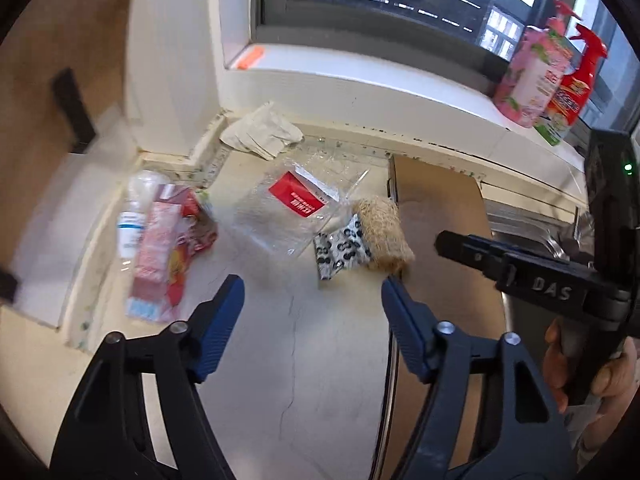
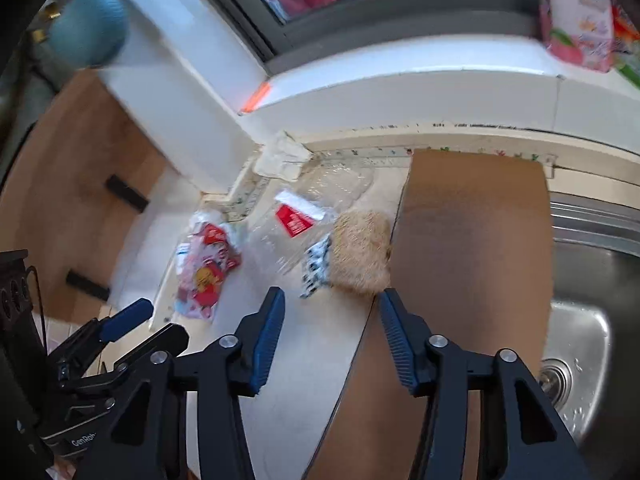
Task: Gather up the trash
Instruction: 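Raise both tools back up to the counter, then grasp the tan noodle block with the right tool while the left tool grasps the patterned wrapper, then carry the noodle block and wrapper down over the trash bin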
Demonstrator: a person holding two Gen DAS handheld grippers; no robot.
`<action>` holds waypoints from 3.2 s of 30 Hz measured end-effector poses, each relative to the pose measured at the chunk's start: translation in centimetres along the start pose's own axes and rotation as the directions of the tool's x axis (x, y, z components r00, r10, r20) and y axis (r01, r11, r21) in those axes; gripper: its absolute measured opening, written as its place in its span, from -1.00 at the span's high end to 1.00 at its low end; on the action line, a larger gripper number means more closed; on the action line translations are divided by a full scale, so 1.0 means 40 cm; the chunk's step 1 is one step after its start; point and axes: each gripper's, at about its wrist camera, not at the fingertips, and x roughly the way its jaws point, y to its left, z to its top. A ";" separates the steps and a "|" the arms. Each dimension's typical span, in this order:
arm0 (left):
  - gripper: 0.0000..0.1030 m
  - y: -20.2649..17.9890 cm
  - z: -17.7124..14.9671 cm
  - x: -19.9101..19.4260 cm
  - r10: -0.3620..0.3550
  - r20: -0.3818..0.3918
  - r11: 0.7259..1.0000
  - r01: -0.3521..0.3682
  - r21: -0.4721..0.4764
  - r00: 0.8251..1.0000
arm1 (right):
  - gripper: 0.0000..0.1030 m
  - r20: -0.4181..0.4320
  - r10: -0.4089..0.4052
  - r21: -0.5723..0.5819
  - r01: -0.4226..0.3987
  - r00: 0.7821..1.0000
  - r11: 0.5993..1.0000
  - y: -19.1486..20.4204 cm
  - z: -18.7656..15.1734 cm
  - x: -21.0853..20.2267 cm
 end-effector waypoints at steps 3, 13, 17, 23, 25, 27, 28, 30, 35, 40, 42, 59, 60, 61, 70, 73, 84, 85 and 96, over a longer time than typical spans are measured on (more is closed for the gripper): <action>-0.25 0.008 0.012 0.061 -0.019 -0.021 0.999 0.018 -0.028 1.000 | 0.06 -0.039 -0.010 0.015 0.011 0.999 1.000 -0.024 0.031 0.083; -0.23 0.034 0.005 0.127 -0.048 -0.036 0.995 0.045 -0.087 0.998 | 0.11 -0.130 -0.015 0.005 0.016 0.991 1.000 -0.031 0.059 0.273; -0.23 0.047 0.005 0.123 -0.048 -0.032 0.994 0.045 -0.096 0.998 | 0.11 -0.133 0.002 -0.024 -0.005 0.991 1.000 -0.012 0.053 0.292; -0.23 0.055 0.009 0.130 -0.064 -0.038 0.992 0.059 -0.112 0.997 | 0.27 -0.147 0.029 -0.056 -0.038 0.989 0.998 0.007 0.043 0.297; -0.23 0.055 0.013 0.133 -0.076 -0.039 0.990 0.071 -0.123 0.996 | 0.38 -0.143 0.036 -0.082 -0.048 0.989 0.996 0.017 0.037 0.291; -0.23 0.053 0.014 0.136 -0.088 -0.041 0.988 0.082 -0.132 0.995 | 0.46 -0.147 0.053 -0.090 -0.067 0.988 0.994 0.023 0.026 0.284; -0.23 0.053 0.016 0.137 -0.093 -0.043 0.987 0.087 -0.134 0.995 | 0.51 -0.149 0.061 -0.089 -0.075 0.987 0.993 0.024 0.021 0.278; -0.23 0.051 0.019 0.141 -0.104 -0.045 0.985 0.097 -0.142 0.994 | 0.53 -0.149 0.078 -0.082 -0.091 0.986 0.992 0.022 0.010 0.264; -0.22 0.048 0.029 0.160 -0.128 -0.058 0.978 0.117 -0.174 0.990 | 0.55 -0.111 0.103 -0.046 -0.108 0.988 0.993 -0.001 -0.009 0.199; -0.19 0.033 0.034 0.190 -0.143 -0.083 0.975 0.125 -0.185 0.986 | 0.55 -0.062 0.103 0.018 -0.102 0.993 0.995 -0.047 -0.012 0.140; -0.19 0.018 0.033 0.207 -0.135 -0.099 0.978 0.117 -0.171 0.986 | 0.55 -0.043 0.093 0.041 -0.091 0.995 0.995 -0.064 -0.013 0.124; -0.24 -0.038 0.019 0.363 -0.064 -0.240 0.995 0.045 -0.086 0.969 | 0.55 0.001 0.080 0.093 -0.080 0.997 0.992 -0.124 -0.055 0.067; -0.23 -0.041 0.017 0.372 -0.049 -0.245 0.996 0.031 -0.078 0.968 | 0.55 -0.001 0.080 0.095 -0.079 0.997 0.992 -0.126 -0.056 0.069; -0.23 -0.042 0.014 0.376 -0.038 -0.241 0.997 0.022 -0.071 0.970 | 0.55 -0.003 0.080 0.098 -0.079 0.997 0.992 -0.127 -0.057 0.072; 0.41 -0.045 0.000 0.366 -0.026 -0.204 0.998 0.013 -0.067 0.979 | 0.55 -0.010 0.077 0.098 -0.076 0.997 0.992 -0.124 -0.075 0.081; 0.43 -0.033 -0.012 0.350 -0.034 -0.198 0.996 0.016 -0.090 0.980 | 0.55 -0.011 0.079 0.096 -0.077 0.997 0.992 -0.118 -0.084 0.077; 0.44 -0.037 -0.107 0.136 -0.070 -0.133 0.997 0.064 -0.050 0.989 | 0.55 -0.003 0.099 0.040 -0.098 0.995 0.994 -0.025 -0.179 -0.019; 0.44 -0.033 -0.120 0.114 -0.074 -0.128 0.997 0.069 -0.047 0.989 | 0.55 -0.003 0.100 0.033 -0.099 0.995 0.994 -0.010 -0.197 -0.031; 0.44 0.020 -0.368 -0.185 -0.089 -0.084 0.996 0.089 -0.005 0.993 | 0.55 -0.017 0.121 -0.042 -0.121 0.993 0.992 0.144 -0.455 -0.173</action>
